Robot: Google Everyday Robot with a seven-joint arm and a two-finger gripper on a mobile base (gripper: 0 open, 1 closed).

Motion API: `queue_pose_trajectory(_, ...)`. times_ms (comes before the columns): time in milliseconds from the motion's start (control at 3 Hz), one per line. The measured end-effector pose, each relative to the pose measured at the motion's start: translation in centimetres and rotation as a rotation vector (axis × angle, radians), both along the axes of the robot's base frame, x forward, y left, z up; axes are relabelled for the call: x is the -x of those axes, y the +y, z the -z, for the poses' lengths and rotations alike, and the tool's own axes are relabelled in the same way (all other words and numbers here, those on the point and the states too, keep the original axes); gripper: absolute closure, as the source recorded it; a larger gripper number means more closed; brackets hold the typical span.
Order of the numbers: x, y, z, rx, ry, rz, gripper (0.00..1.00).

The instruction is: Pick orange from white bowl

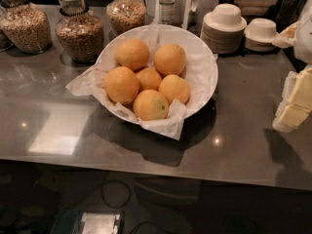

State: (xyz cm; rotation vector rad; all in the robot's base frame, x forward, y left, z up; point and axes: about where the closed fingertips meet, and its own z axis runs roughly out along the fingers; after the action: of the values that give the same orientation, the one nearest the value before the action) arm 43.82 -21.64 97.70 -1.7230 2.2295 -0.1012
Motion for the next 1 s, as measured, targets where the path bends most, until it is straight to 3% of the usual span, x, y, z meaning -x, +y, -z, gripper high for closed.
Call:
queue_pose_trajectory(333, 0.0, 0.0, 0.0, 0.0, 0.0, 0.0, 0.0)
queue_pose_trajectory(667, -0.1, 2.2, 1.4, -0.078, 0.003, -0.075, 0.0)
queue_pose_trajectory(1000, -0.7, 8.8, 1.2, -0.215, -0.046, -0.279, 0.0)
